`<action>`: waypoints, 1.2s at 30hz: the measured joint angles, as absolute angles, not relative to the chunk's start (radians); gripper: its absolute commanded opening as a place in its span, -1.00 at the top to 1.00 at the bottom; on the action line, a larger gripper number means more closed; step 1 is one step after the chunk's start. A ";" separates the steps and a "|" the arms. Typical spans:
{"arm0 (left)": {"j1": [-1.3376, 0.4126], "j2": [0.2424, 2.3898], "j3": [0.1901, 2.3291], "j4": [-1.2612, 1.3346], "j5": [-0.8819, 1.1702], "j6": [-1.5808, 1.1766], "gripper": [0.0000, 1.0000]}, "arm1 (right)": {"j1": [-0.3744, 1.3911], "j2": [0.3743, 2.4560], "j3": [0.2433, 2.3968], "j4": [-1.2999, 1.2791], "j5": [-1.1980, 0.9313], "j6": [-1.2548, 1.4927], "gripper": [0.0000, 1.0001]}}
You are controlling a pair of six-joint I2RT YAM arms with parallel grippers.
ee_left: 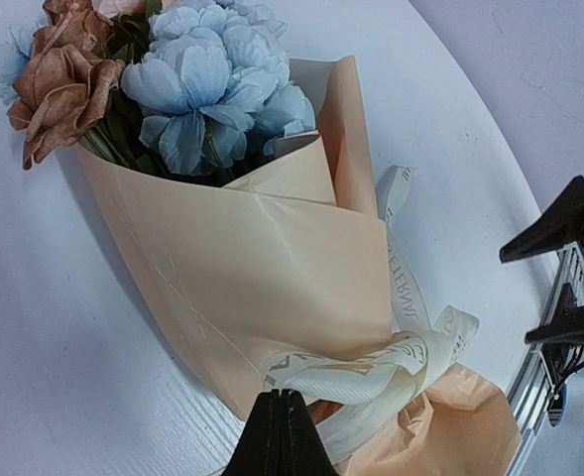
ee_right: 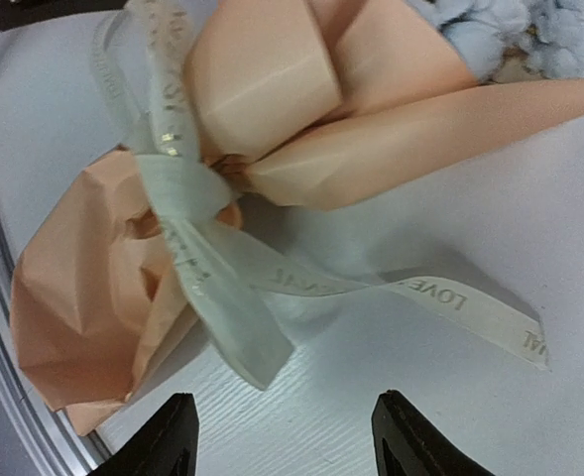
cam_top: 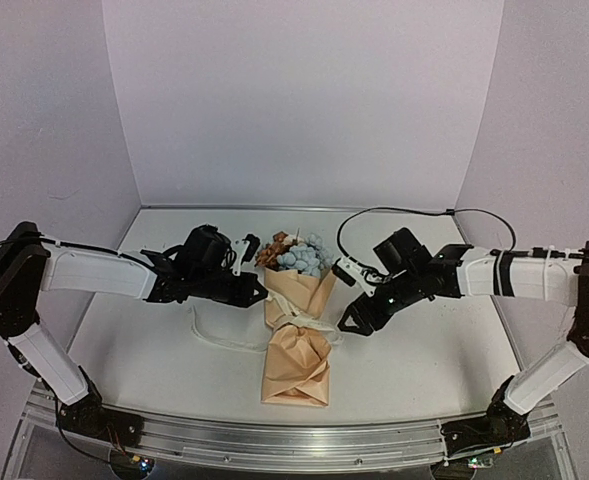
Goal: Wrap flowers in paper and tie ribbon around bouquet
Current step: Tie the half-tied ribbon around the folded bouquet.
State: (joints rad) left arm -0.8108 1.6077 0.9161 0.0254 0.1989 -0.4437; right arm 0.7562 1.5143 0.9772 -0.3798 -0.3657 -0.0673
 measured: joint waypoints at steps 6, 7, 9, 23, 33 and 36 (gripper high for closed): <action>-0.811 1.610 0.916 0.025 0.208 -0.444 1.00 | 0.805 1.561 0.978 -0.369 -0.416 -0.124 -0.14; -0.811 1.610 0.916 0.025 0.209 -0.444 1.00 | 0.809 1.576 0.982 -0.368 -0.416 -0.131 -0.13; -0.811 1.610 0.916 0.024 0.210 -0.444 1.00 | 0.811 1.608 0.996 -0.368 -0.417 -0.138 -0.10; -0.811 1.611 0.916 0.017 0.215 -0.445 1.00 | 0.827 1.689 1.061 -0.359 -0.351 -0.164 0.99; -0.802 1.598 0.873 0.002 0.206 -0.470 1.00 | 0.830 1.669 1.041 -0.391 -0.157 -0.128 1.00; -0.797 1.581 0.839 -0.007 0.206 -0.483 1.00 | 0.830 1.646 1.019 -0.400 -0.097 -0.104 1.00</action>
